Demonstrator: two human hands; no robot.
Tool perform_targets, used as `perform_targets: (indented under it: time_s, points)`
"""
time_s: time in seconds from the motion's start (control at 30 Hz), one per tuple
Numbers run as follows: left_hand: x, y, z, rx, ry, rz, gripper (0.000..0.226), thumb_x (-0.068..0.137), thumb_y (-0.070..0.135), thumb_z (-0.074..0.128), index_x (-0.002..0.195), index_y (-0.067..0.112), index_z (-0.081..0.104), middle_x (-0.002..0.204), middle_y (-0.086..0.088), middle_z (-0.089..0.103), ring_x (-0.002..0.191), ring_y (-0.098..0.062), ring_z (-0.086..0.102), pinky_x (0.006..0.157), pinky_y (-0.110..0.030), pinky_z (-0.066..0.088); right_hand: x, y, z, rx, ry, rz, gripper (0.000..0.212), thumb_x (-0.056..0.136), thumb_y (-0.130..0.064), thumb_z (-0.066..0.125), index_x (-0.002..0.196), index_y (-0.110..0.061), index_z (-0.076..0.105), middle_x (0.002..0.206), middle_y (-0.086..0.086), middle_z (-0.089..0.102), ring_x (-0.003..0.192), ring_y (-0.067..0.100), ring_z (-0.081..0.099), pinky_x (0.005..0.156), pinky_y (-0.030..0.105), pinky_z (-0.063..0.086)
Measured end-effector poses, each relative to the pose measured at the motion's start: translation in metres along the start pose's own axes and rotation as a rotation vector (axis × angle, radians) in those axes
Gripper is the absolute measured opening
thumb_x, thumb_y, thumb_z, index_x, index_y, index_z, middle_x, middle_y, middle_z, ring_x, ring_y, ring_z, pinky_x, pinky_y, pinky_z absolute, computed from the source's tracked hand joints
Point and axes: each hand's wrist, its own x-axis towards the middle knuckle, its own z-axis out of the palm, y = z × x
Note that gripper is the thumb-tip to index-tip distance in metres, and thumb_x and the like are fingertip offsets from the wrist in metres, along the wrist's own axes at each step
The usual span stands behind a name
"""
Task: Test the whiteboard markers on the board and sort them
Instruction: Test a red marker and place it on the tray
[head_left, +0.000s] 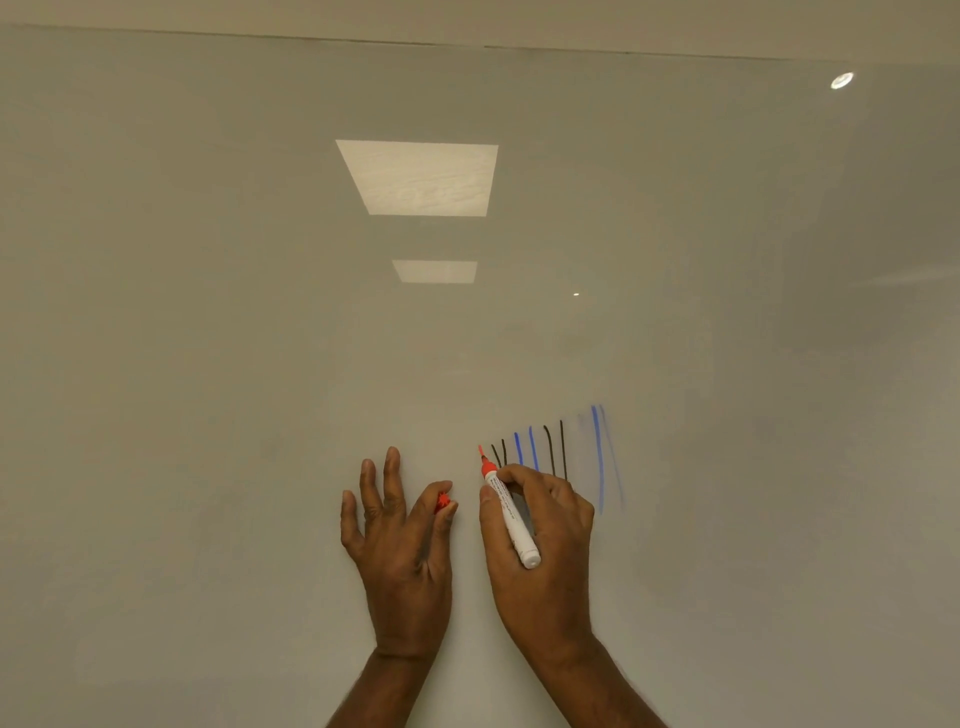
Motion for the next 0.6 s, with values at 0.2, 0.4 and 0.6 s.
perform_targets:
  time_s: [0.2,0.4,0.6]
  points:
    - [-0.001,0.000,0.001,0.013,0.010,0.018,0.050,0.107,0.049,0.039,0.121,0.015,0.073,0.157,-0.012,0.042,0.154,-0.028,0.026,0.125,-0.051,0.013,-0.039,0.030,-0.010,-0.150,-0.018,0.013,0.081,0.092,-0.072,0.033,0.102,-0.001,0.071,0.091,0.013,0.073,0.081,0.022,0.069,0.069,0.046,0.059]
    - [-0.001,0.000,0.002,0.027,0.019,0.028,0.049,0.107,0.048,0.040,0.121,0.014,0.073,0.157,-0.012,0.042,0.154,-0.029,0.026,0.124,-0.053,0.014,-0.038,0.020,-0.017,-0.011,-0.039,0.042,0.057,0.090,-0.074,0.036,0.110,-0.024,0.054,0.090,0.010,0.072,0.081,0.017,0.065,0.074,0.039,0.054]
    - [-0.003,-0.002,0.003,0.015,0.019,0.034,0.048,0.107,0.047,0.041,0.121,0.014,0.073,0.157,-0.012,0.042,0.153,-0.030,0.028,0.123,-0.057,0.016,-0.001,-0.009,-0.007,0.039,-0.067,0.021,0.053,0.089,-0.073,0.037,0.118,-0.033,0.054,0.105,-0.009,0.060,0.093,0.016,0.059,0.083,0.017,0.042]
